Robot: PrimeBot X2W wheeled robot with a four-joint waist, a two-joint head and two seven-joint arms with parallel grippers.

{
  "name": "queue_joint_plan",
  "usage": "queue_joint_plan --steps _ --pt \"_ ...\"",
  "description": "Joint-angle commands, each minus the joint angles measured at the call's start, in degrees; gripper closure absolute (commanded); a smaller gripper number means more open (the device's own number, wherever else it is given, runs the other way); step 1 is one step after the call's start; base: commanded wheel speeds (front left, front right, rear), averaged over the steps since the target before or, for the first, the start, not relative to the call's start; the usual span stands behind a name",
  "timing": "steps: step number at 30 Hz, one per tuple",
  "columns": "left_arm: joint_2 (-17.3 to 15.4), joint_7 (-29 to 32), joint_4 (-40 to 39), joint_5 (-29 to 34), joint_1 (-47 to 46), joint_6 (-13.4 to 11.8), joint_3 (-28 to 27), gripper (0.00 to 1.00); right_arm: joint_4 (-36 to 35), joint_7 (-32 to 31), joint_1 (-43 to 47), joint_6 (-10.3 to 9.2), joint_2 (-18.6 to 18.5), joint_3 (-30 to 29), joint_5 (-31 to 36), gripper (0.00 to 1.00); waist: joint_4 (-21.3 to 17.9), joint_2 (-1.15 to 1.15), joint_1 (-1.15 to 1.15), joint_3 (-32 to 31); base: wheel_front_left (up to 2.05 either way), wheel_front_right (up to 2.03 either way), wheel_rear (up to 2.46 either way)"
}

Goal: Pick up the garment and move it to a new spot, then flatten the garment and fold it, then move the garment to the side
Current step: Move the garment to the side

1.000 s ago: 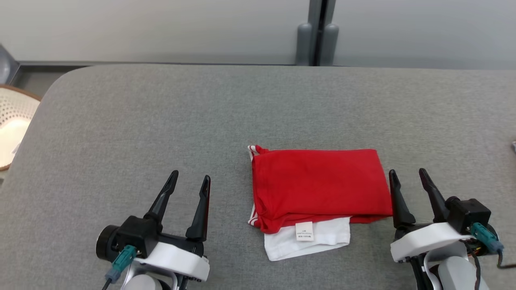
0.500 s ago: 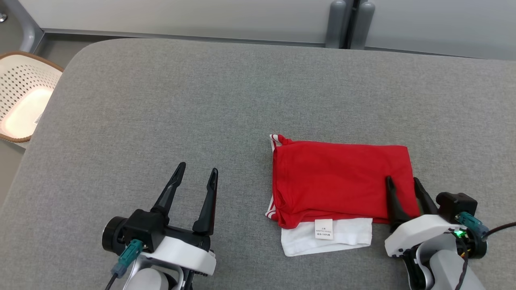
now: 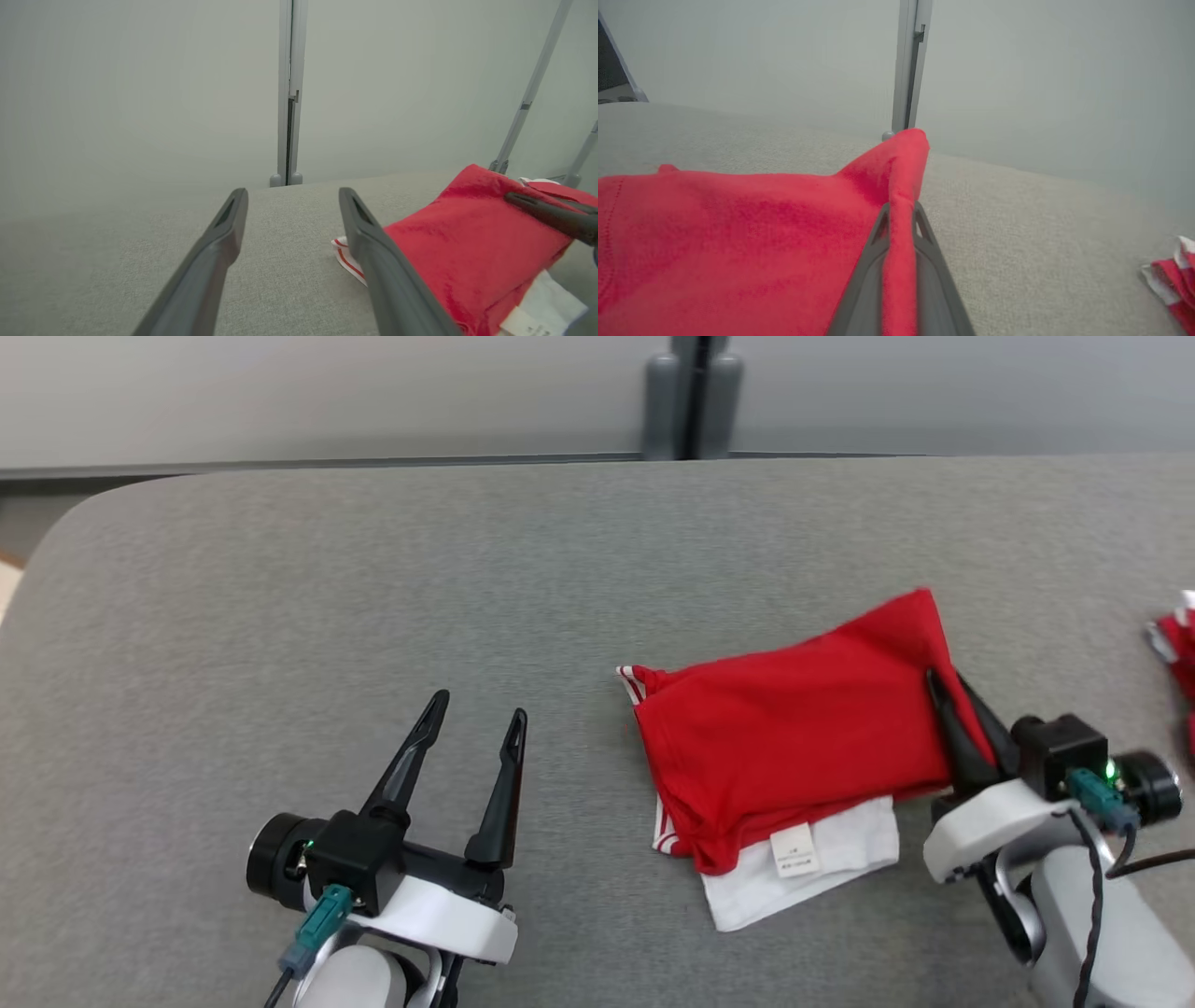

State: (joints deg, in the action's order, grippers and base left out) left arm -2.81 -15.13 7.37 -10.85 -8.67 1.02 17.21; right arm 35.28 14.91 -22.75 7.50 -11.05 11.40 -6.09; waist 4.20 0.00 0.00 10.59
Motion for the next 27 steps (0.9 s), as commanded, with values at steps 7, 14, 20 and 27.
queue_joint_plan --steps 7,14,20,27 --pt "-0.2 0.0 -1.4 2.0 -3.1 0.6 1.4 0.00 -6.3 0.3 -5.2 -0.04 -8.7 5.7 0.6 1.00 -12.3 0.00 0.00 4.3 0.00 0.00 0.00" --pt "-0.3 0.0 -0.5 5.3 -8.2 1.9 2.6 0.00 -7.1 0.3 -12.1 -0.06 -17.0 5.8 -0.7 1.00 -19.4 0.00 0.00 11.1 0.00 0.00 0.00" --pt "-1.4 0.0 -0.6 7.8 -11.1 2.6 2.1 0.00 -5.3 0.3 -16.9 -0.07 -19.5 1.0 -1.9 1.00 -22.4 0.00 0.00 16.8 0.00 0.00 0.00" --pt "-3.3 0.0 -0.9 8.9 -12.7 3.5 2.0 0.00 -0.1 0.2 -21.0 -0.07 -20.9 -2.8 0.0 1.00 -22.8 0.00 0.00 20.9 0.00 0.00 0.00"
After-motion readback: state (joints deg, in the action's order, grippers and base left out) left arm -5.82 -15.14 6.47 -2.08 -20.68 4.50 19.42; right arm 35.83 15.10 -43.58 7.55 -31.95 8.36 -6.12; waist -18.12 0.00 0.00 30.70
